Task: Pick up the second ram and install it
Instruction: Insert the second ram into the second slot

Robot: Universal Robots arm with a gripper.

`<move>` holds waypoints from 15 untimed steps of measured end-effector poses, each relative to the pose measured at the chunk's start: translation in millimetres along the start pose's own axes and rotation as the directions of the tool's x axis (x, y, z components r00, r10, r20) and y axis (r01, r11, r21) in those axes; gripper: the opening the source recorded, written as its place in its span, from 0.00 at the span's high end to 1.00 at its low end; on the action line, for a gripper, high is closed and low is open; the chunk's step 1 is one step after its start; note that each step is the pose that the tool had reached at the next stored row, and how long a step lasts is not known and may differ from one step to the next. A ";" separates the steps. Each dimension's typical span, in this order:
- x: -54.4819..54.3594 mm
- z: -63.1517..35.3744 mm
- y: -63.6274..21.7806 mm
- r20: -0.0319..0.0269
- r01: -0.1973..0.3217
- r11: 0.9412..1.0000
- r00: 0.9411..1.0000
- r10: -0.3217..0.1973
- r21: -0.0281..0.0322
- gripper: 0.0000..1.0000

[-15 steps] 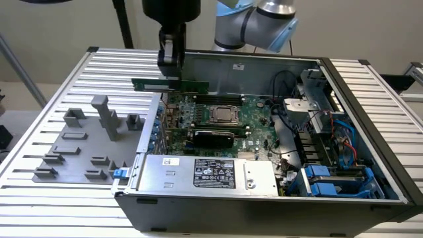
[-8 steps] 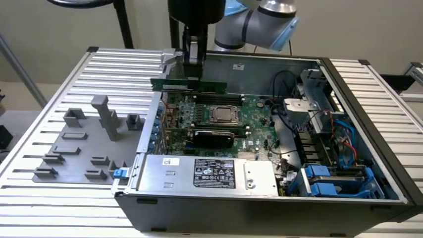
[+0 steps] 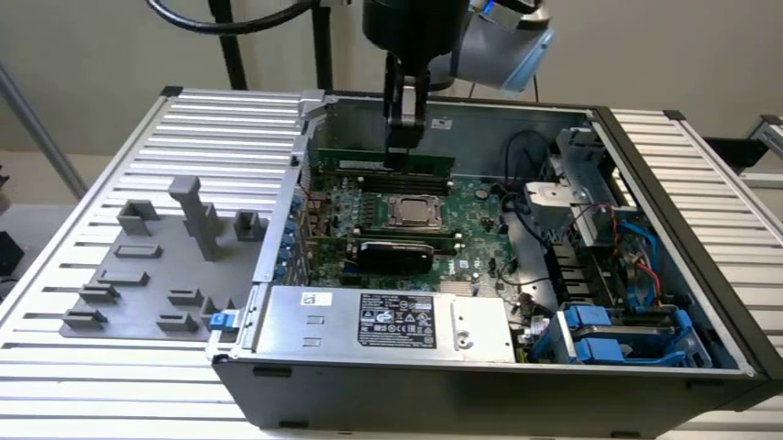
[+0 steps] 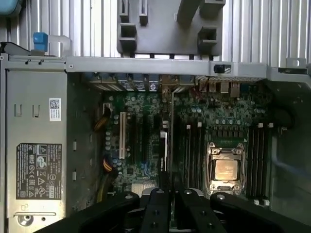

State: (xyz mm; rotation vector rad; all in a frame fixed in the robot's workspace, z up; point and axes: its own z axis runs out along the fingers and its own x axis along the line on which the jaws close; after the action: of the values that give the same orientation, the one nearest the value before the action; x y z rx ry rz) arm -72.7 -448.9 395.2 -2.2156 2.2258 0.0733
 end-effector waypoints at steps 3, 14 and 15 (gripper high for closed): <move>-8.6 5.4 -10.7 0.000 0.000 1.000 1.000 0.000 0.000 1.00; -45.3 25.9 -29.4 0.000 0.000 1.000 1.000 0.000 0.000 1.00; -48.3 27.9 -29.8 0.000 0.000 1.000 1.000 0.000 0.000 1.00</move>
State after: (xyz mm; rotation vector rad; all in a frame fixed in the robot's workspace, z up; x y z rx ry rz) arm -43.6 -399.8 368.0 -2.2157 2.2259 0.0731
